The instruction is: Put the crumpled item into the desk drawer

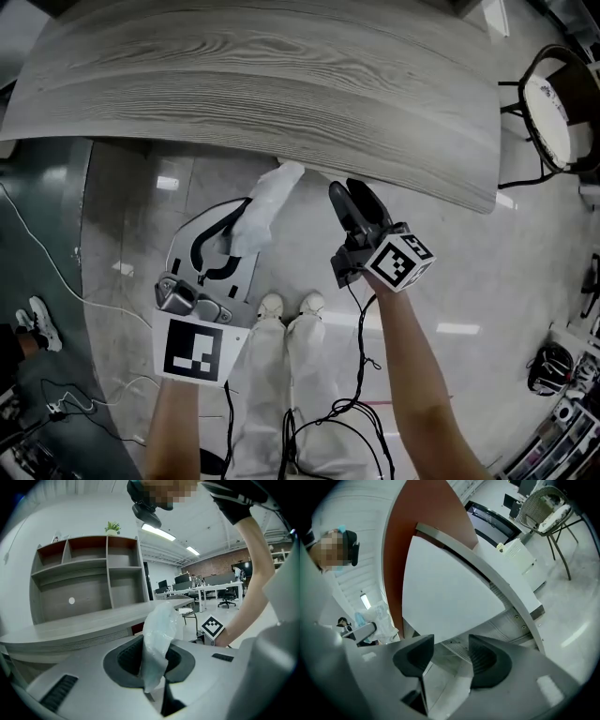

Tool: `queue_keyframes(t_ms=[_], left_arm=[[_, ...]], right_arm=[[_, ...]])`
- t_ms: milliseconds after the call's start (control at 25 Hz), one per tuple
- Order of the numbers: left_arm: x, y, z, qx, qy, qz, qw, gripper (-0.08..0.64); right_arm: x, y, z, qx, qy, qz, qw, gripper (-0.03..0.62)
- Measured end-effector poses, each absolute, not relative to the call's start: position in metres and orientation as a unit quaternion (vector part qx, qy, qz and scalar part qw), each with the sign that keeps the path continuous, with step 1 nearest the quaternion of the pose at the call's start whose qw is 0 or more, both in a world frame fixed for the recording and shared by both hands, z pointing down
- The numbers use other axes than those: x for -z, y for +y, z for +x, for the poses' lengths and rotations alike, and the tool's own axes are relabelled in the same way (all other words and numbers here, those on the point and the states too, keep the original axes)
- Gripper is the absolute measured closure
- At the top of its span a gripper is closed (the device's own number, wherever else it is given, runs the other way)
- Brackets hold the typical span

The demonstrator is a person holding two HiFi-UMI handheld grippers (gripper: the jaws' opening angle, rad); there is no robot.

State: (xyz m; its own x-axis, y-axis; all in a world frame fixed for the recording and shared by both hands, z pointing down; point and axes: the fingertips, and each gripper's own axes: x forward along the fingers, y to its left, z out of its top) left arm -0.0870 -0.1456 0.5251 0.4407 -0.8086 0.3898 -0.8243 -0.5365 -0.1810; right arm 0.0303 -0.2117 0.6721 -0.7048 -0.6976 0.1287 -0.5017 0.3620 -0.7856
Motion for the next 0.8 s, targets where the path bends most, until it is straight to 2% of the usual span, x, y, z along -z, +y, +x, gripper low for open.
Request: queue_keyframes(t_ms=[320, 560, 800], left_arm=[[-0.532, -0.145, -0.088, -0.236, -0.471, 0.85, 0.005, 0.512], [-0.536, -0.144, -0.092, -0.239, -0.479, 0.844, 0.011, 0.512], [-0.532, -0.141, -0.102, -0.237, -0.487, 0.841, 0.01, 0.511]], right_arm=[[-0.657, -0.225, 0.03, 0.452, 0.8, -0.325, 0.223, 0.364], [-0.659, -0.226, 0.034, 0.453, 0.796, -0.312, 0.252, 0.365], [-0.66, -0.221, 0.033, 0.432, 0.81, -0.311, 0.245, 0.413]])
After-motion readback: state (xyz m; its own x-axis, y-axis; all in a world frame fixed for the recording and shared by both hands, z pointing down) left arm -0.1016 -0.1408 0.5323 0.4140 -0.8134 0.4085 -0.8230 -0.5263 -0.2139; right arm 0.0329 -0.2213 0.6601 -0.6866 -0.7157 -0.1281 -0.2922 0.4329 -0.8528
